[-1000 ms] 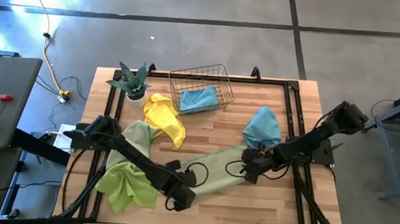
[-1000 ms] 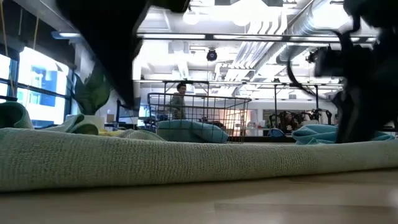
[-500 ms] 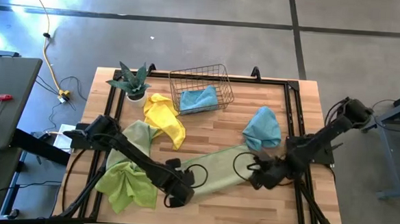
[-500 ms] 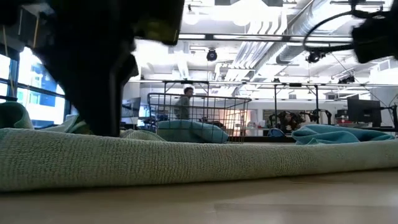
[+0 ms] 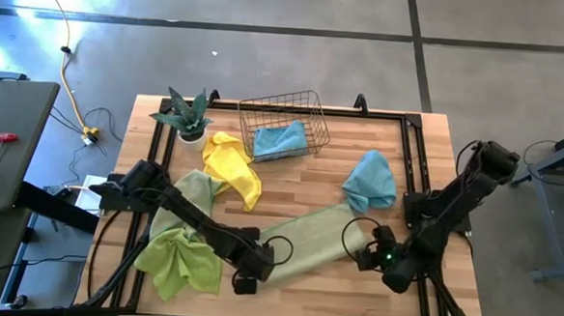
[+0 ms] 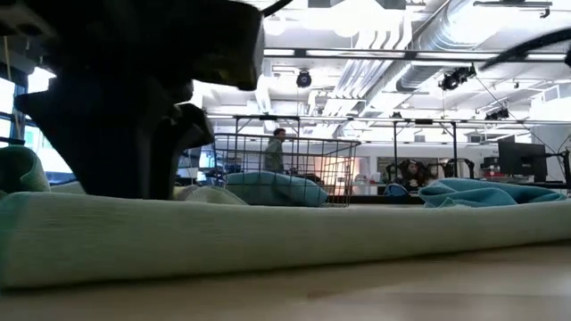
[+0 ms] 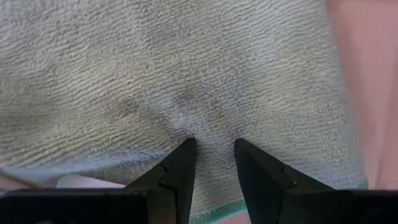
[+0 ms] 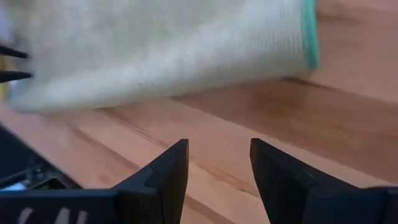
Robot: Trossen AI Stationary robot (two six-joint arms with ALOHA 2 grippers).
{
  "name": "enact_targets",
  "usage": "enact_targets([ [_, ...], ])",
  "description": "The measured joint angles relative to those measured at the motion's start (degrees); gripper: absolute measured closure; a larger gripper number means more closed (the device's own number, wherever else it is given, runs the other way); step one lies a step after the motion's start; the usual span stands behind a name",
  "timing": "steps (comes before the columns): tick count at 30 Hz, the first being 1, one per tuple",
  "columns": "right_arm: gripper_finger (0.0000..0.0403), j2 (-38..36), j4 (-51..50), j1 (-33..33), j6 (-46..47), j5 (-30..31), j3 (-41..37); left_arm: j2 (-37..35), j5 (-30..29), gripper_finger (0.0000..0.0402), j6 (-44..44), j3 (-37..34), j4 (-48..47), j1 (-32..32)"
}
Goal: Fold microfiber towels
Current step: Fold the right light blue microfiber cloth
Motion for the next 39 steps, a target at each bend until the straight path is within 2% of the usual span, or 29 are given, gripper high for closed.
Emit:
enact_targets([
  [13,0.0237,0.6,2.8,-4.2,-1.7,-3.4,0.0,0.4,2.5,0.0296,5.1,-0.1,5.4,3.5],
  [17,0.0237,-2.8,7.4,-4.2,-8.3,-3.1,0.0,0.4,3.6,0.0296,4.7,-0.1,6.1,4.1],
  [22,0.0237,-7.3,17.2,-4.2,-19.8,7.9,0.0,0.5,4.4,0.0296,4.5,-0.1,6.8,4.1],
  [27,0.0237,-8.0,28.6,-5.2,-29.4,22.5,0.0,0.5,5.1,0.0296,2.1,-0.1,8.1,4.1],
  [29,0.0237,-8.1,29.2,-7.2,-32.5,24.3,0.1,0.5,5.1,0.0296,0.4,-0.1,8.1,4.1],
  [31,0.0237,-8.2,28.0,-9.0,-31.1,24.8,0.1,0.5,5.0,0.0296,-1.6,-0.1,8.1,4.1],
  [35,0.0237,-9.0,21.5,-9.1,-21.1,30.7,0.1,0.5,4.7,0.0296,-5.0,-0.1,8.1,4.1],
  [39,0.0237,-9.1,9.4,-6.0,-1.5,27.7,0.1,0.5,4.2,0.0296,-5.6,-0.1,8.1,4.1],
])
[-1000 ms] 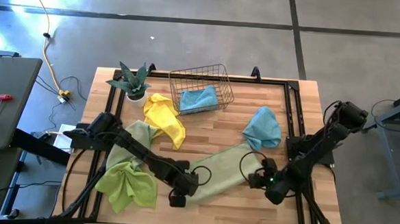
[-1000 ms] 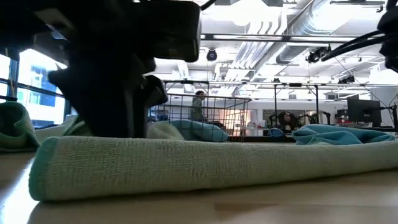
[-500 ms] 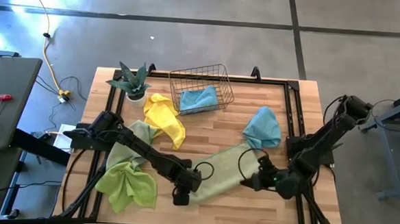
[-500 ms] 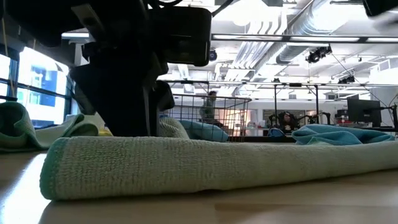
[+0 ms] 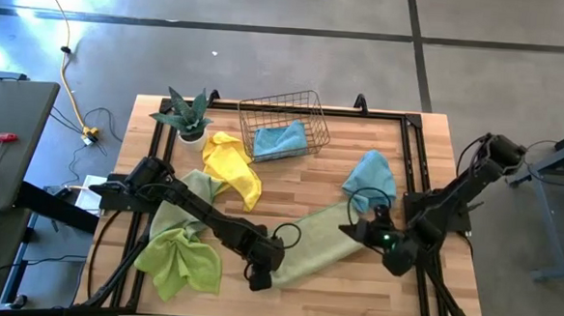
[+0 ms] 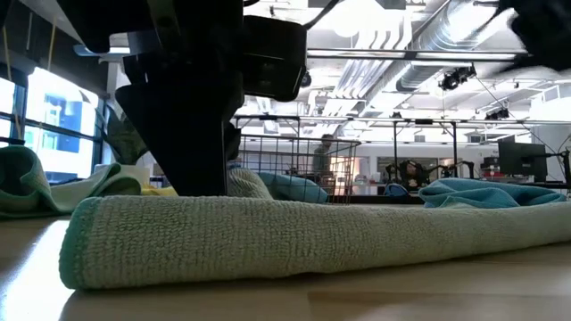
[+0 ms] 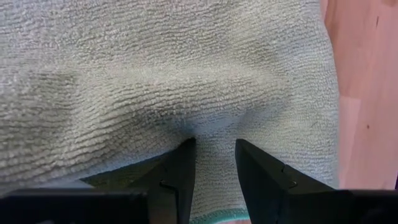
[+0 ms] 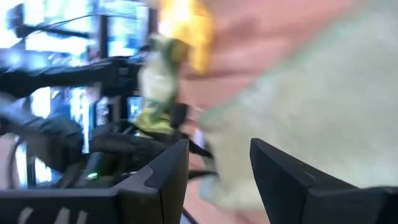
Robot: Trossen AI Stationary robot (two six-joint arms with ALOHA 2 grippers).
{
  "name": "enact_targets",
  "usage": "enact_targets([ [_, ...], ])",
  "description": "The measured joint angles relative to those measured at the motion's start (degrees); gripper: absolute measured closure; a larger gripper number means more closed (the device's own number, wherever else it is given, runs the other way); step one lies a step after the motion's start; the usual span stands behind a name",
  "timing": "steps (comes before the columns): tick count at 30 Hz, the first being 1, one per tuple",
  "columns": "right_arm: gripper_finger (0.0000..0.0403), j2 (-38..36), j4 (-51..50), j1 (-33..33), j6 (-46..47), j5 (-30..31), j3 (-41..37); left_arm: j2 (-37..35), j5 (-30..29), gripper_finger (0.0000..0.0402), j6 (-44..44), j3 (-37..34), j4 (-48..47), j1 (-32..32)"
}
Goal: Fold microfiber towels
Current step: Fold the right light blue microfiber cloth
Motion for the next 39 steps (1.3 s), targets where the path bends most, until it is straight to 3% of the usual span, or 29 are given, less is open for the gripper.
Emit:
enact_targets([
  [2,0.0237,0.1,-4.2,1.8,9.4,-3.8,0.0,0.0,-0.6,0.0296,-0.4,0.0,0.0,0.1],
  [7,0.0237,-2.0,-6.0,2.3,9.4,-12.2,-0.1,0.0,-2.0,0.0296,-2.4,0.0,0.2,0.2],
  [13,0.0237,-9.6,-28.1,2.2,11.6,-23.1,-0.1,0.0,-2.4,0.0296,-2.4,0.0,1.4,0.5],
  [17,0.0237,-14.9,-36.6,0.6,12.2,-24.4,-0.3,0.0,-2.4,0.0296,-2.4,0.0,1.4,0.5],
  [20,0.0237,-16.2,-33.6,-1.0,12.3,-25.7,-3.6,0.0,-2.4,0.0296,-2.4,0.0,1.4,0.4],
  [23,0.0237,-16.1,-21.4,-1.7,12.8,-29.1,-9.5,0.0,-2.4,0.0296,-2.5,0.0,1.3,0.4],
  [26,0.0237,-16.1,-9.6,-2.7,12.0,-28.7,-13.9,0.0,-2.4,0.0296,-2.6,0.0,1.2,0.4],
  [32,0.0237,-14.7,-14.0,-2.9,12.3,-35.8,-14.9,0.0,-2.6,0.0296,-3.1,0.0,1.1,0.4],
  [39,0.0237,-12.1,-15.9,-3.1,12.0,-34.8,-14.9,0.0,-2.9,0.0296,-4.0,0.0,2.5,1.2],
])
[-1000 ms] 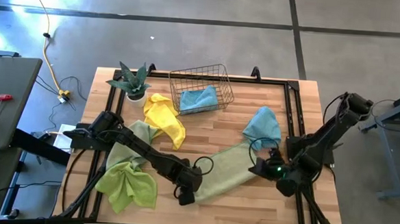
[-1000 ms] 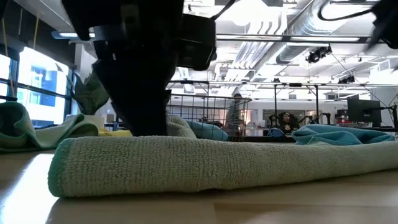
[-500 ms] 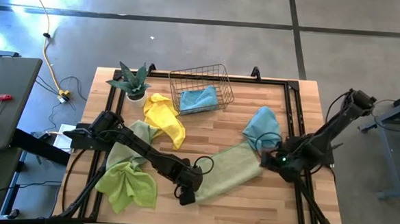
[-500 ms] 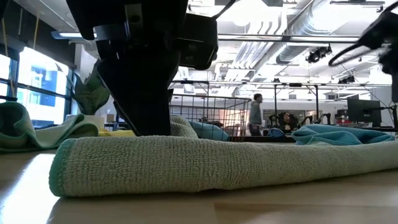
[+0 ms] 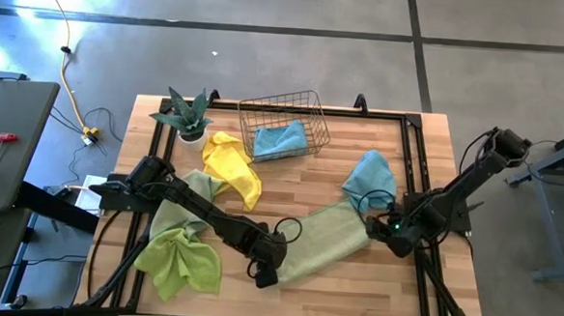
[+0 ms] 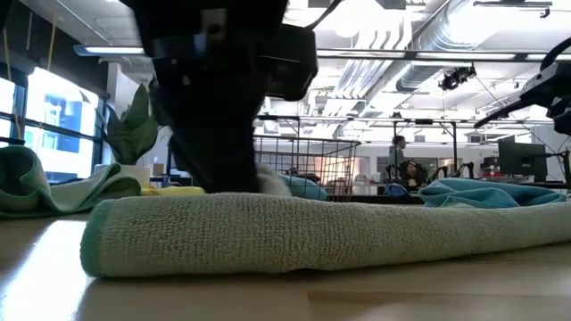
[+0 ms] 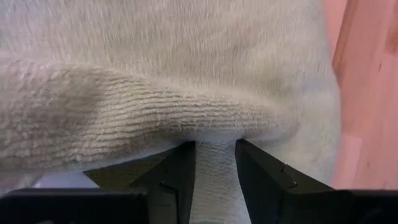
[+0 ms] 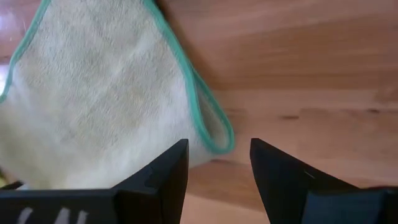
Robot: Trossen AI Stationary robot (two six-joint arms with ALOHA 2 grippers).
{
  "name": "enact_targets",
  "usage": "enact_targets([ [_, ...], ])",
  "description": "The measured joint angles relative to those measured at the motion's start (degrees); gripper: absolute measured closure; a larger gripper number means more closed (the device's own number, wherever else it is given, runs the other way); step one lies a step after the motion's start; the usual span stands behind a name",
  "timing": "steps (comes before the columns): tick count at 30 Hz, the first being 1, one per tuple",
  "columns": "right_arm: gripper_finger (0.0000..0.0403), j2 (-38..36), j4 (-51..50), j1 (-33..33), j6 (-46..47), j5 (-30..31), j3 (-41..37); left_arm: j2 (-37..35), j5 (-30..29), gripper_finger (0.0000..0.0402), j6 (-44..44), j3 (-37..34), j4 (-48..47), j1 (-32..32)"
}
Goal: Fold microfiber towels
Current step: Fold the right light blue microfiber cloth
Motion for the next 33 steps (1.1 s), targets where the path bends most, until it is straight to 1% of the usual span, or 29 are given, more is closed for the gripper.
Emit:
enact_targets([
  [6,0.0237,3.6,1.6,0.0,-0.2,1.0,0.0,0.0,-0.9,0.0296,-0.1,0.0,2.6,0.7],
  [16,0.0237,12.5,9.5,0.2,-0.8,1.7,0.2,0.0,-1.1,0.0296,-3.0,0.0,3.0,0.7],
  [22,0.0243,13.4,10.0,0.2,-1.3,1.9,0.2,0.0,-0.6,0.0296,-5.6,0.0,2.4,0.1],
  [24,0.0255,13.5,10.0,0.2,-1.5,1.7,0.2,0.0,0.1,0.0296,-7.3,0.0,1.8,-0.3],
  [27,0.0284,13.5,9.7,0.2,-2.1,1.5,0.2,0.0,1.4,0.0296,-10.8,0.0,0.1,-0.9],
  [33,0.0367,13.6,8.5,0.2,-4.3,0.6,0.1,0.0,3.5,0.0296,-15.6,0.0,-1.0,-2.3],
])
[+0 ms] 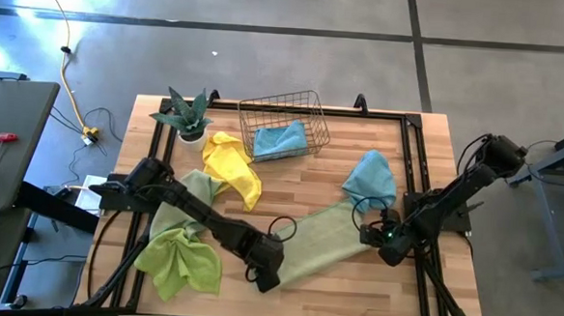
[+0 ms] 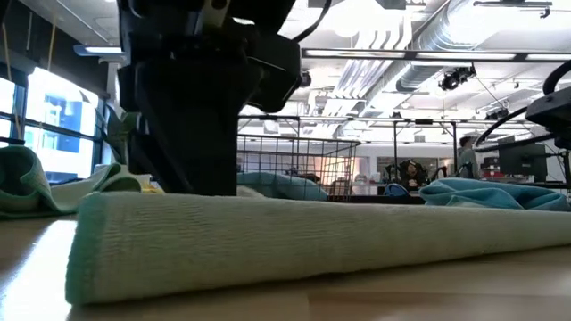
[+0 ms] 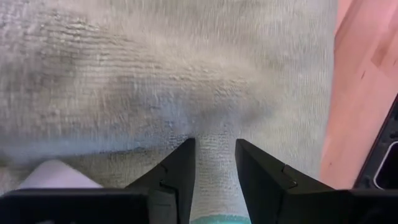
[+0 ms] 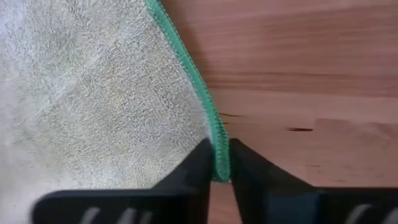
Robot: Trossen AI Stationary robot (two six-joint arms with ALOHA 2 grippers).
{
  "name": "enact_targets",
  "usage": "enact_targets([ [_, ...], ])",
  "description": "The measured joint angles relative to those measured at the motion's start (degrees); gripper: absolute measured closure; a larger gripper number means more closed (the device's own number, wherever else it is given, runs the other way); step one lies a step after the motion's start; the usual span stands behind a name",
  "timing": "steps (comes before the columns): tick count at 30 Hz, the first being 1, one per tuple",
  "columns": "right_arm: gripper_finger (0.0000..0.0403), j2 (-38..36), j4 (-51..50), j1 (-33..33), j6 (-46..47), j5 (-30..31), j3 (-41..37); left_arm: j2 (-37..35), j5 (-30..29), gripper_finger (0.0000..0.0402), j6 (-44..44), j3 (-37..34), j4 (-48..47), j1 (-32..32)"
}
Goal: Fold microfiber towels
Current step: Fold the right light blue microfiber cloth
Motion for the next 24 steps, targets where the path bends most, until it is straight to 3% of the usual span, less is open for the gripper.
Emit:
enact_targets([
  [3,0.0396,0.0,-0.7,0.0,-1.0,0.0,0.0,0.0,0.0,0.0296,-1.5,0.0,0.0,-0.8],
  [12,0.0401,-2.8,-2.9,-0.2,-5.1,2.1,0.0,0.0,6.1,0.0296,-4.6,0.0,0.4,-2.3],
  [24,0.0402,-3.6,-20.7,-0.4,-15.4,3.9,13.4,-1.7,8.5,0.0296,-6.8,0.1,5.7,-3.6],
])
